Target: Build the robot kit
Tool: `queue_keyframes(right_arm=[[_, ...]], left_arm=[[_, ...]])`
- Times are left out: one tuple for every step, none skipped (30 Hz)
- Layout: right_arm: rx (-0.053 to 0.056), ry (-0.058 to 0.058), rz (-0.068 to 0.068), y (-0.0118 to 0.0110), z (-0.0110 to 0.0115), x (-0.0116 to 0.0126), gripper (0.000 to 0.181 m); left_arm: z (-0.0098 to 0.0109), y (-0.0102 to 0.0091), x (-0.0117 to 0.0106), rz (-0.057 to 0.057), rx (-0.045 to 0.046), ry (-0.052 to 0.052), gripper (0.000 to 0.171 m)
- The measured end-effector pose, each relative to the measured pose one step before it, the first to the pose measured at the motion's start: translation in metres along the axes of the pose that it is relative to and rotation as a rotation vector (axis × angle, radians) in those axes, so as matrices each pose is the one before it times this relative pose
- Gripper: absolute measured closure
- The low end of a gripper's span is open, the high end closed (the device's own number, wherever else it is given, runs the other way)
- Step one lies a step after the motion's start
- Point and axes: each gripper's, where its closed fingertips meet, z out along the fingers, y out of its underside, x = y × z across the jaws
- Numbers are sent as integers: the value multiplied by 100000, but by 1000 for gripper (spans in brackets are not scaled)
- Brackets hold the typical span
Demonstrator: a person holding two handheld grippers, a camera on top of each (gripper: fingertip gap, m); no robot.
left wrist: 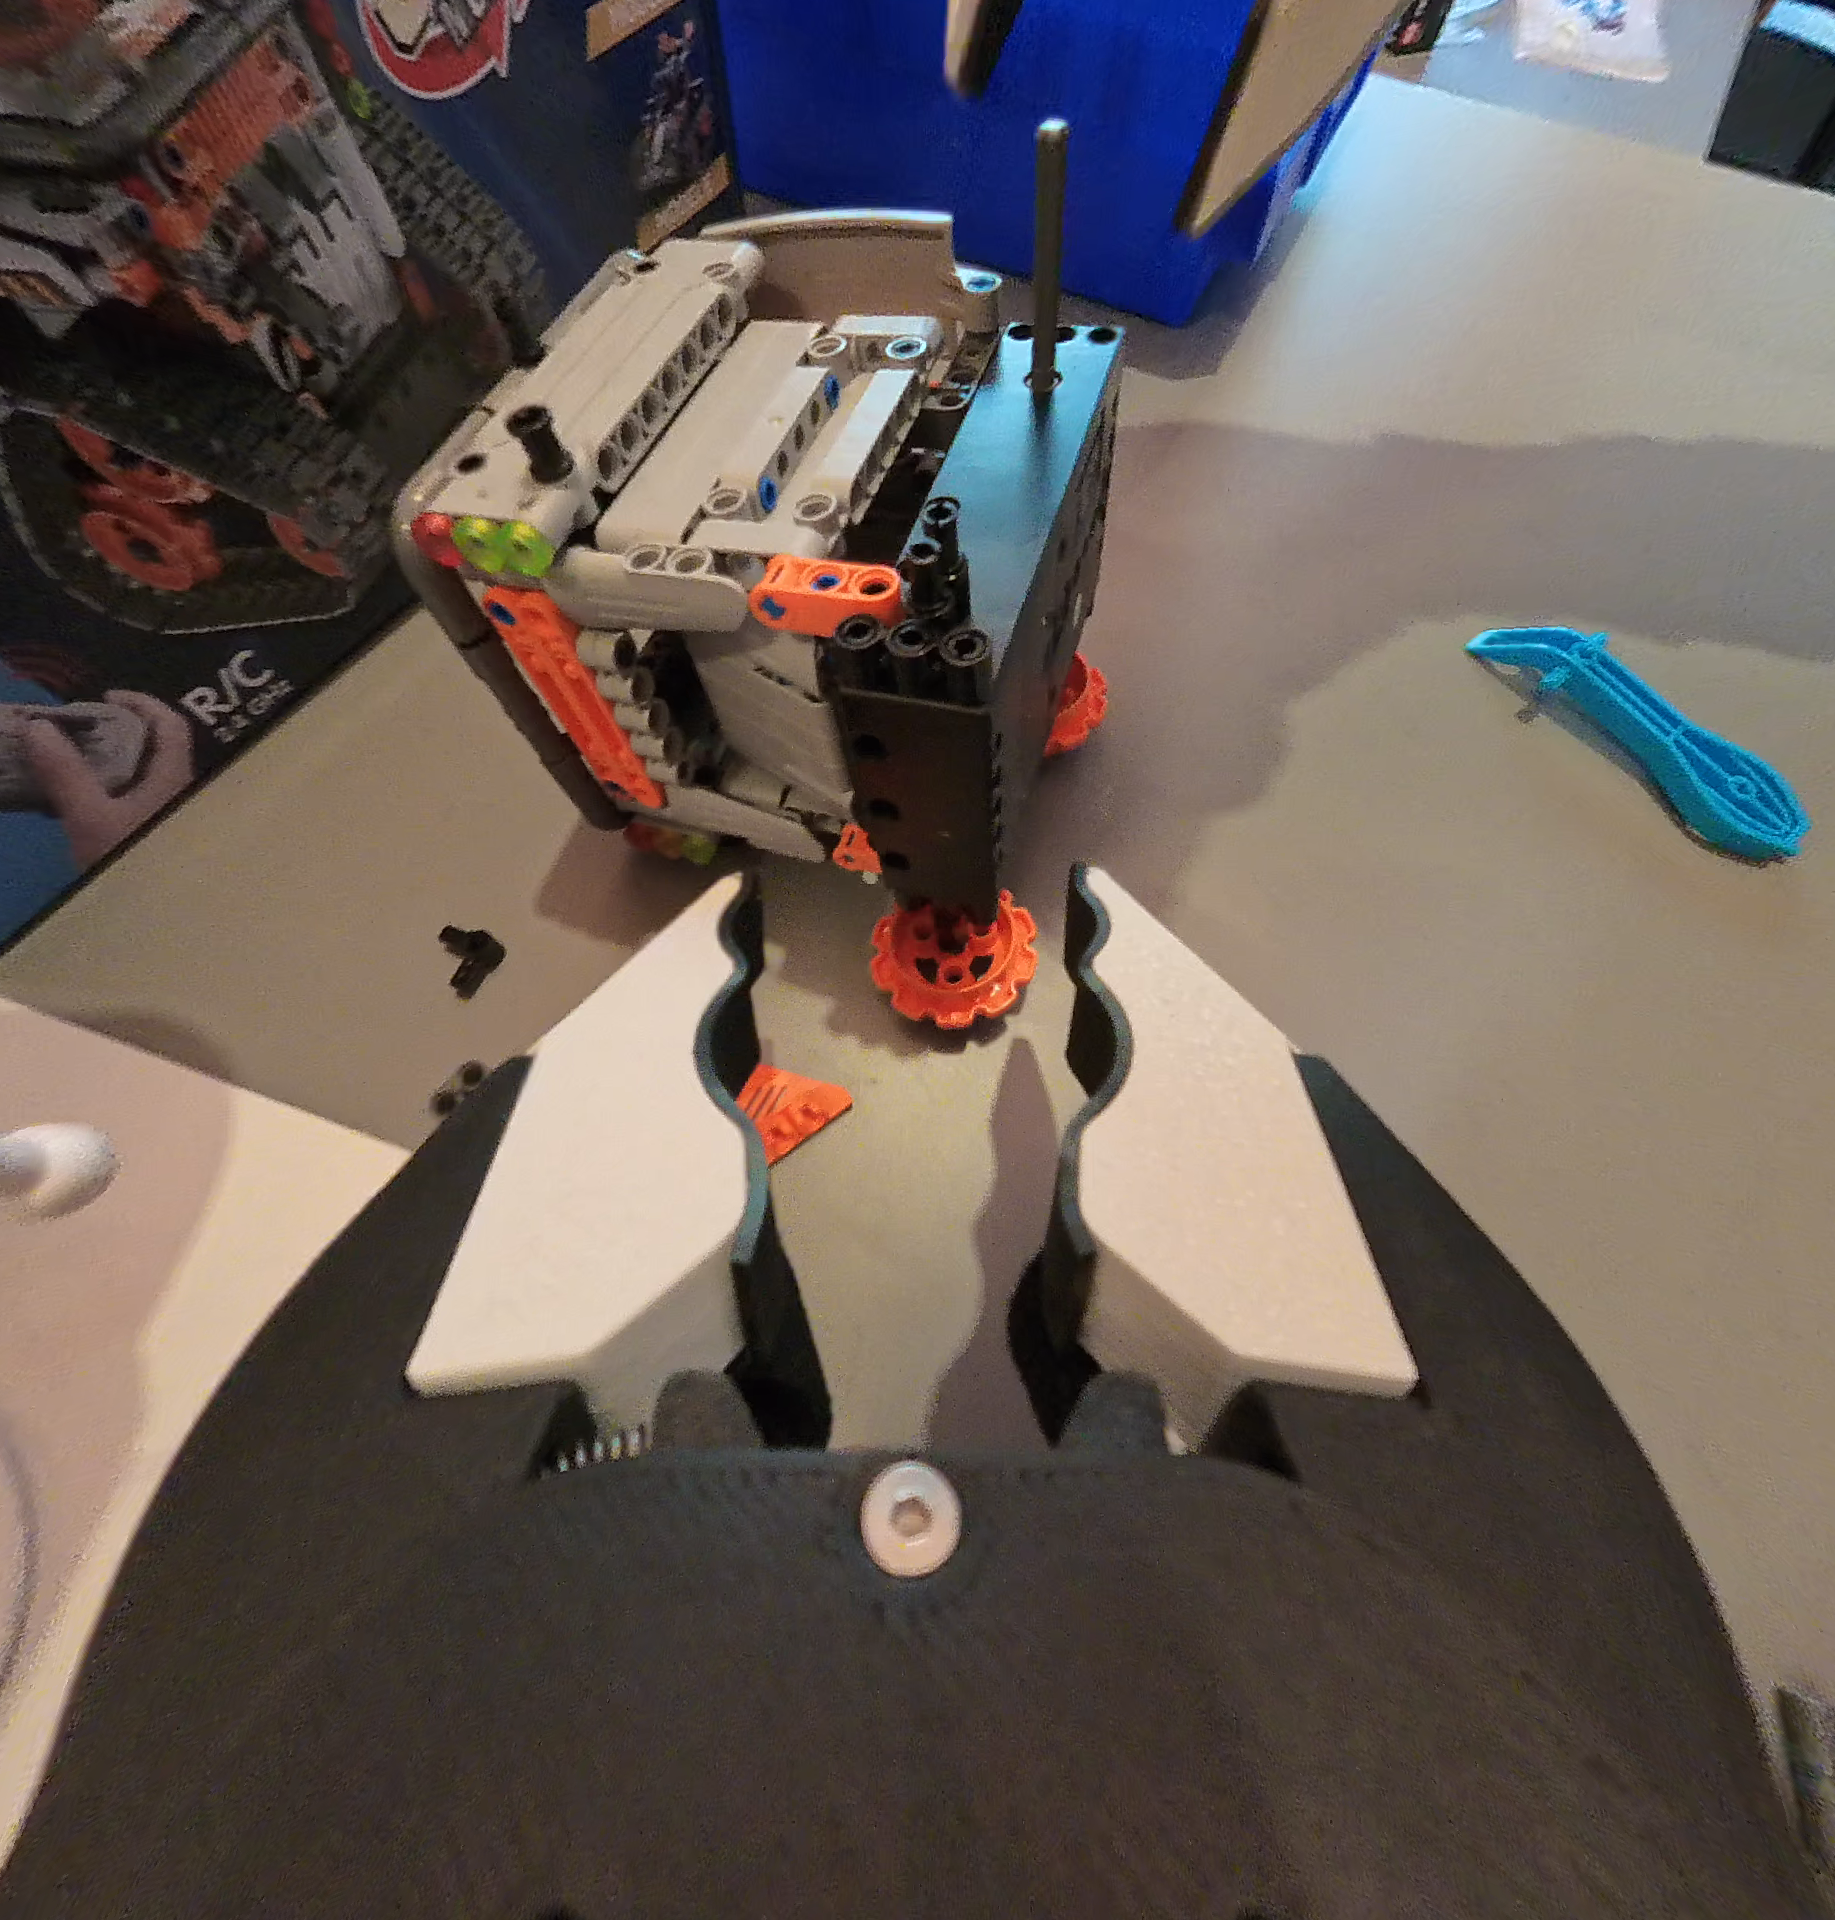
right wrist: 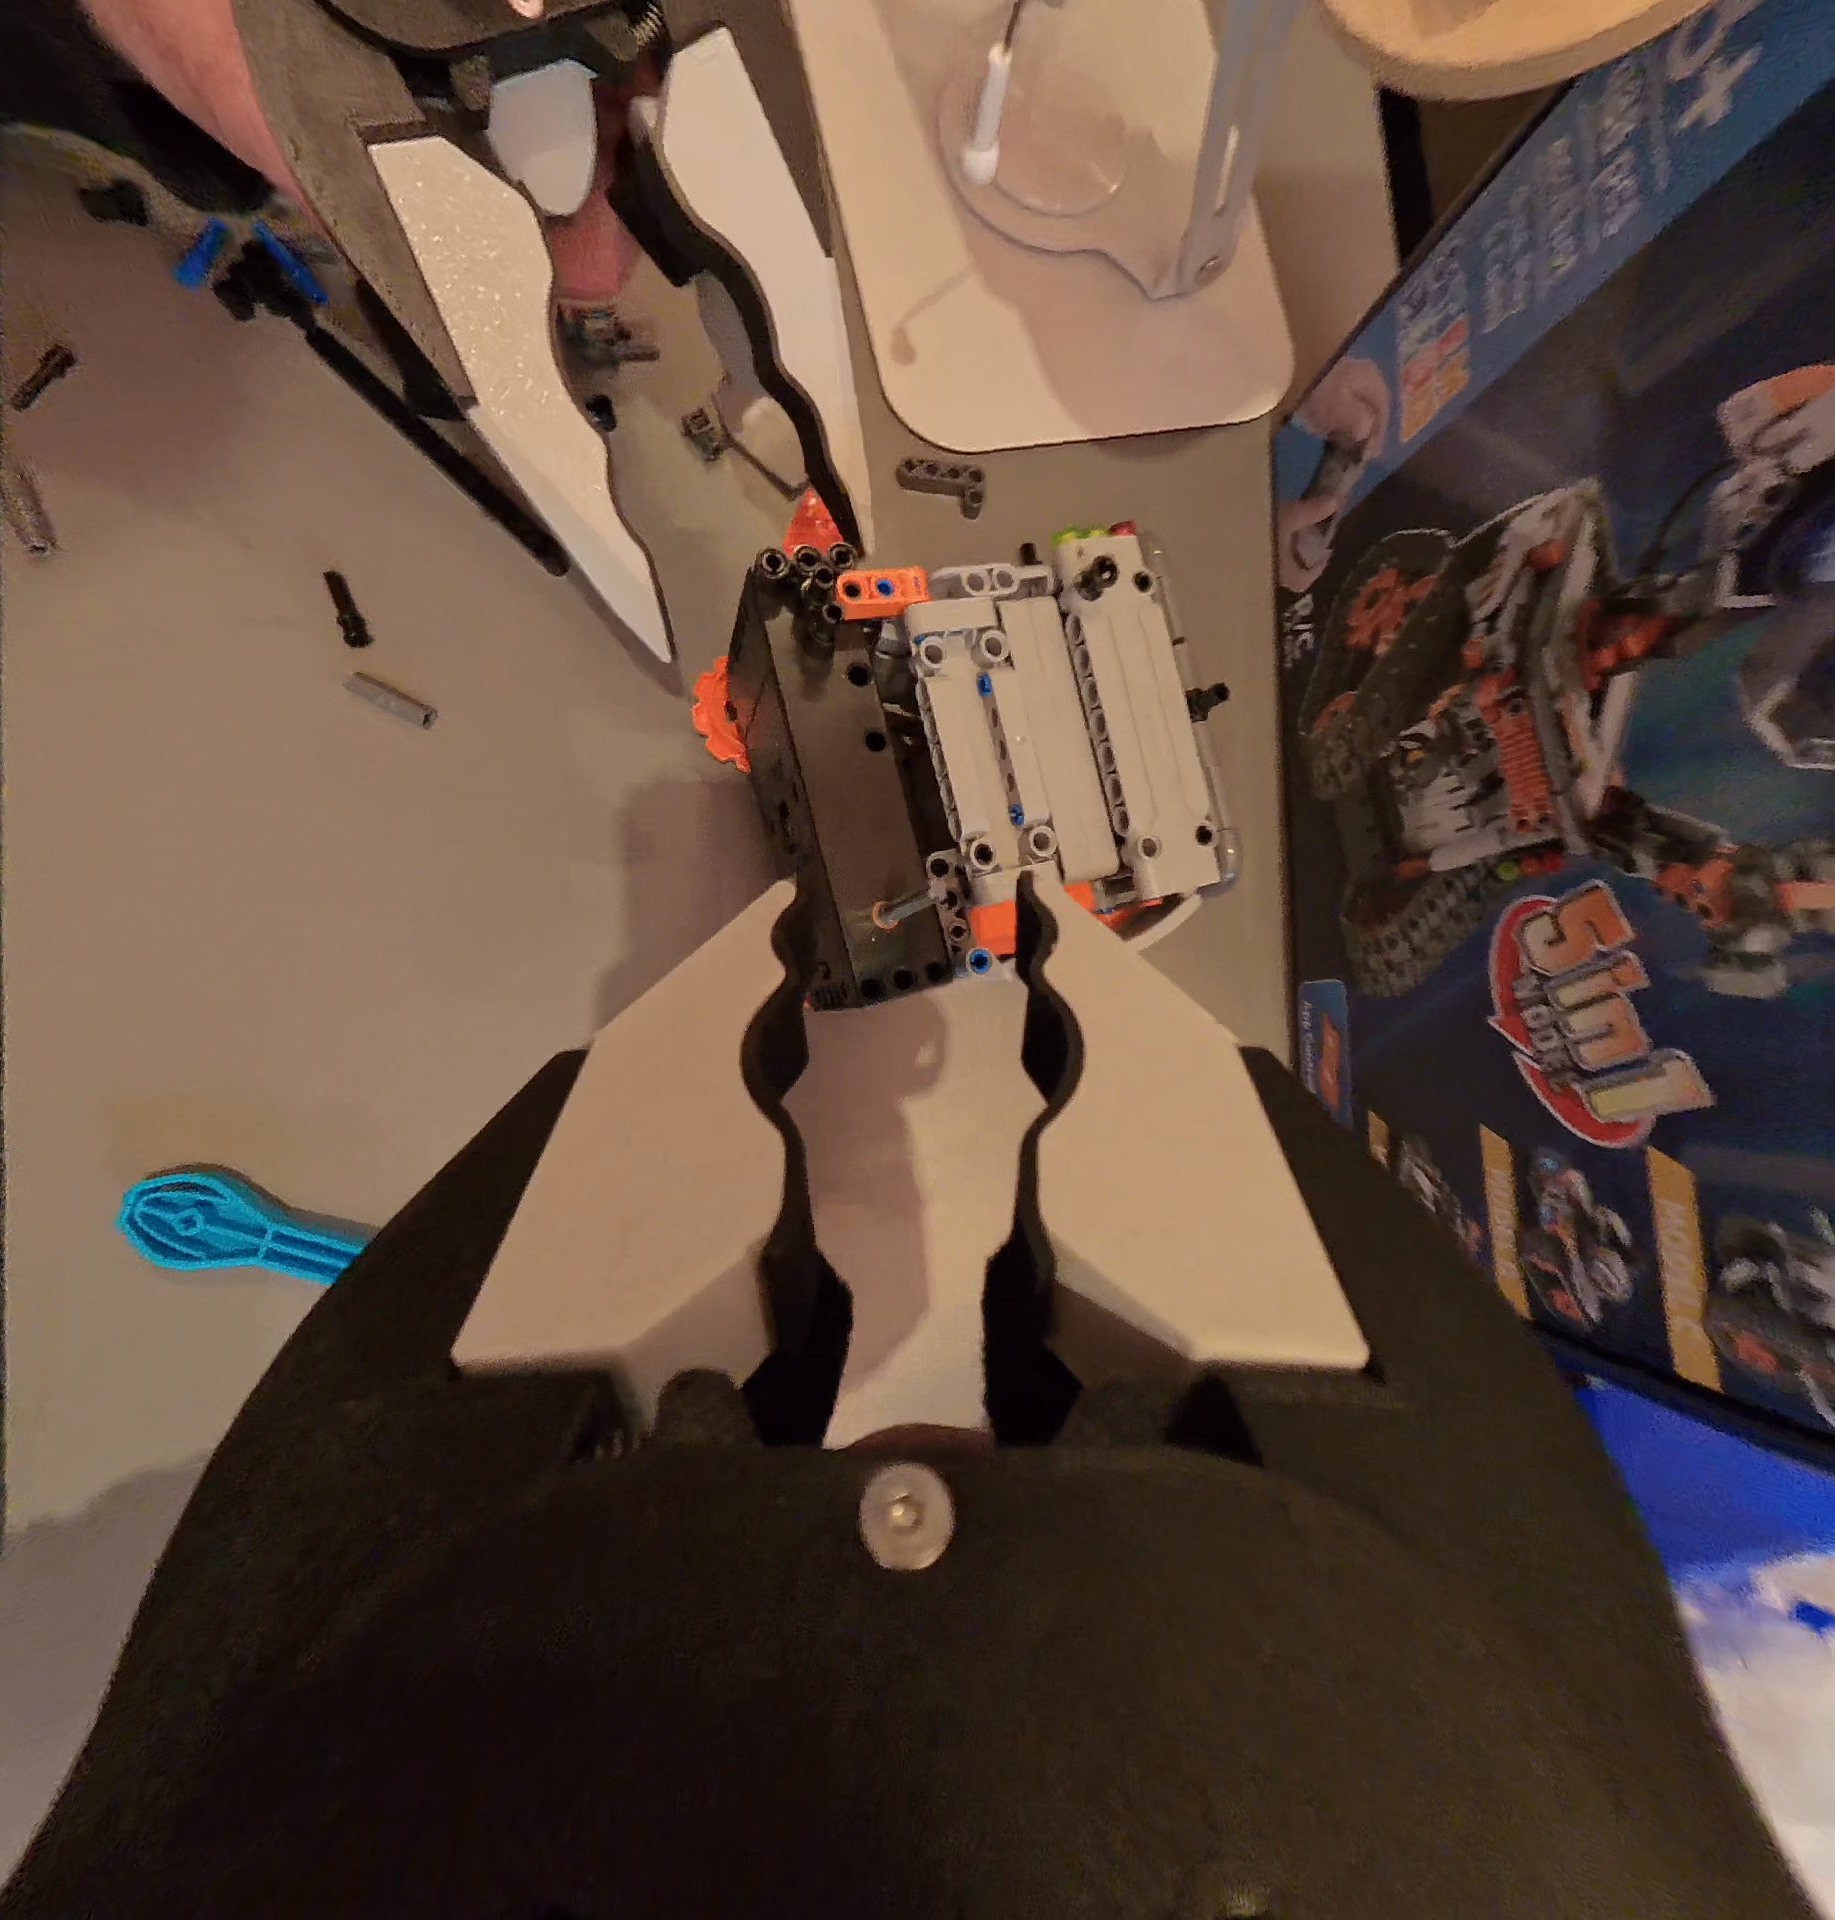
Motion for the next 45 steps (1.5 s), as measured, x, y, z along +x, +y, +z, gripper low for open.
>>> queue_keyframes(right_arm=[[-432,2616,-68,-167,-512,20,143],[326,1604,336,-251,-522,-142,141],[1441,960,993,-358,-484,-252,139],[1357,910,1058,-311,-386,-289,138],[267,903,489,-110,-302,-340,136],[-382,1249,-1,-21,-260,-321,134],[-41,1541,308,-79,-280,-275,132],[546,807,1063,-142,-299,-372,132],[878,-61,1377,-109,-301,-493,131],[672,268,1302,13,-286,-443,131],[384,933,1272,120,-281,-336,131],[490,873,1768,203,-259,-343,131],[552,-14,2488,286,-205,-464,131],[527,-521,2818,416,-104,-561,133],[393,-886,3173,561,66,-616,134],[-341,-1456,3223,728,267,-687,135],[-1325,-239,2546,920,389,-438,137],[-1357,910,2355,971,422,-118,136],[-310,1330,3769,844,428,162,135],[1010,2009,5433,592,448,496,133],[1962,1808,5266,365,485,599,129],[2291,1244,4251,230,593,580,125],[1492,2261,4097,231,735,809,123],[616,1547,2798,211,852,680,119],[1049,-334,1132,79,923,311,115],[1606,-546,1657,-48,939,257,111],[1405,-1270,2171,-101,846,139,111],[1727,-2111,1642,-179,727,-35,113],[2162,-1212,1627,-244,609,64,112],[1263,-711,1930,-157,543,81,111],[142,-1097,1094,-52,437,-116,113],[212,-336,-277,-69,284,-140,119],[449,573,-513,-86,167,-68,121],[140,644,-156,-48,81,-76,121],[-157,448,-82,5,20,-87,124],[-166,994,88,46,-24,4,124],[-187,1029,152,94,-69,3,125],[98,588,396,74,-124,-81,129],[-35,81,713,124,-131,-218,131],[-13,-99,598,148,-116,-351,131],[4,50,294,167,-108,-427,133],[-25,-166,-138,207,-113,-521,133],[-56,-326,-345,211,-107,-560,134],[-162,-483,-51,186,-108,-560,135],[-303,-568,192,182,-78,-554,135]], left_arm=[[-361,-58,-134,147,-371,-1722,112],[-364,-65,-113,731,-422,-1773,110],[-352,7,-197,1032,-830,-2389,107],[-348,53,-252,1014,-1146,-2630,105],[-359,23,-194,977,-730,-2187,103],[-369,-21,-19,891,-173,-1071,102],[-360,104,-59,601,-792,-1189,101],[-381,198,-203,712,-1248,-1934,100],[-457,231,-191,802,-1069,-1737,98],[-558,171,-73,578,-540,-829,98],[-653,230,-80,96,-526,-756,99],[-768,270,-181,-35,-216,-1167,100],[-865,378,-178,-84,-185,-923,104],[-918,550,-153,-237,-707,-545,107],[-897,756,-254,-951,-1289,-795,110],[-848,802,-203,-1611,-1051,-296,113],[-780,763,-113,-2028,-820,256,116],[-675,734,-74,-1888,-827,317,119],[-579,683,-71,-1569,-662,-81,119],[-430,647,28,-1444,-750,210,119],[-295,592,135,-1254,-609,562,119],[-147,503,186,-1031,-313,707,119],[21,392,141,-809,-101,581,119],[189,185,155,-1025,135,931,118],[358,-195,220,-1090,796,1529,117],[533,-682,306,-837,2581,2025,116],[811,-1016,385,-1335,3880,2622,116],[1150,-1034,552,-1552,2892,3631,113],[1383,-997,649,-536,1857,3985,111],[1478,-953,404,942,1416,2341,111],[1511,-829,51,1322,946,240,111],[1524,-634,317,312,533,2307,112],[1466,-288,473,-1072,-1012,3399,111],[1242,-146,261,-2005,-1428,1829,110],[894,-251,322,-1673,298,1971,110],[532,-310,199,-1554,1618,852,108],[132,-288,-92,-436,2079,-1170,108],[36,-2,4,-794,504,-272,106],[-96,67,92,-545,292,371,106],[-212,167,129,198,-206,140,108],[-260,231,114,868,-454,44,111],[-294,219,208,111,-286,867,111],[-333,192,252,-990,70,1152,111],[-338,222,260,-782,245,743,110],[-329,282,240,275,31,265,111]])
